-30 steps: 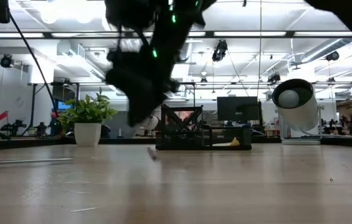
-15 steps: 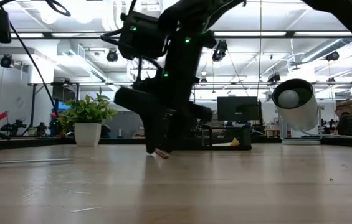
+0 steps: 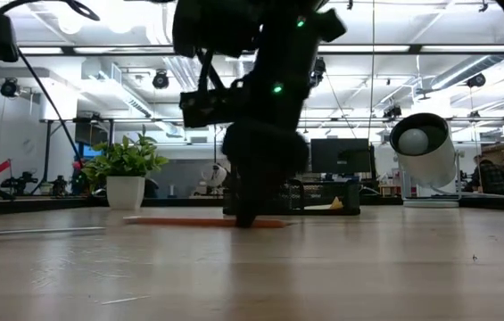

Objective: Pick and place office supplies into organizer
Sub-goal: Put the orange pencil into the black desk organizer

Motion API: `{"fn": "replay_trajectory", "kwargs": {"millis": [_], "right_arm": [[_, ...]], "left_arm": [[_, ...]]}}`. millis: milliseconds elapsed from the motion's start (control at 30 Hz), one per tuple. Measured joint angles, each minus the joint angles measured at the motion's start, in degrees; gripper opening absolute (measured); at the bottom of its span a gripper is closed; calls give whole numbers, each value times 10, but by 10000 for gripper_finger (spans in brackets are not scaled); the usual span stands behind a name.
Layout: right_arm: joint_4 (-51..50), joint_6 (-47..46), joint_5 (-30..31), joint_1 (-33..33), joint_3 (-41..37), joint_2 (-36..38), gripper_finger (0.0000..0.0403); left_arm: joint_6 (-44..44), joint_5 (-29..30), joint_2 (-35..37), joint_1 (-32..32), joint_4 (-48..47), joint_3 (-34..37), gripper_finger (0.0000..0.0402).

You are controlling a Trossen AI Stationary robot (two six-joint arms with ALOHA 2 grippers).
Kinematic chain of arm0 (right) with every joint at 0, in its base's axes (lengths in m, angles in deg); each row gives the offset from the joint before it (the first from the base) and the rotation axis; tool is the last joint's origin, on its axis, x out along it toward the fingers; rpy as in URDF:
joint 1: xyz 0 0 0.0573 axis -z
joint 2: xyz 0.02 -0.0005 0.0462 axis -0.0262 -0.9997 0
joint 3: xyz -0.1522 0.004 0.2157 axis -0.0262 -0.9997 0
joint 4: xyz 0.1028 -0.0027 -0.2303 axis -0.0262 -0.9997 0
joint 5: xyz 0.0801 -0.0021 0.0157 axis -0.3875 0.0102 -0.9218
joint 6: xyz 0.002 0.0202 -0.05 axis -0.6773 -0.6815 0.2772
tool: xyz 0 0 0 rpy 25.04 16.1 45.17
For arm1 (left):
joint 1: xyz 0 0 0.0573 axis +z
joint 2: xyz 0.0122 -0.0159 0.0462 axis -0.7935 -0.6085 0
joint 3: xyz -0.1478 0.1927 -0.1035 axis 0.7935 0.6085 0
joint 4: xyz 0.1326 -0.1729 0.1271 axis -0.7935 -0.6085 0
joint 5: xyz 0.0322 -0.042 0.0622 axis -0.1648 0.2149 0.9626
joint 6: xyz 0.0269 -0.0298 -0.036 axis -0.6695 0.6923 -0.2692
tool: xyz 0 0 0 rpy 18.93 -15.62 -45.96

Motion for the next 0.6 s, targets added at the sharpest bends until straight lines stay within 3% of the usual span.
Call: {"fn": "replay_trajectory", "kwargs": {"millis": [200, 300, 600], "right_arm": [[-4, -94, 5, -6, -4, 7, 17], [-4, -108, 30, -8, -4, 20, 32], [-10, -157, 29, -10, -23, 94, 88]], "left_arm": [[0, 7, -6, 0, 20, 0, 39], [-9, 7, -12, 0, 34, 0, 39], [-60, 34, -18, 14, 94, 0, 39]]}}
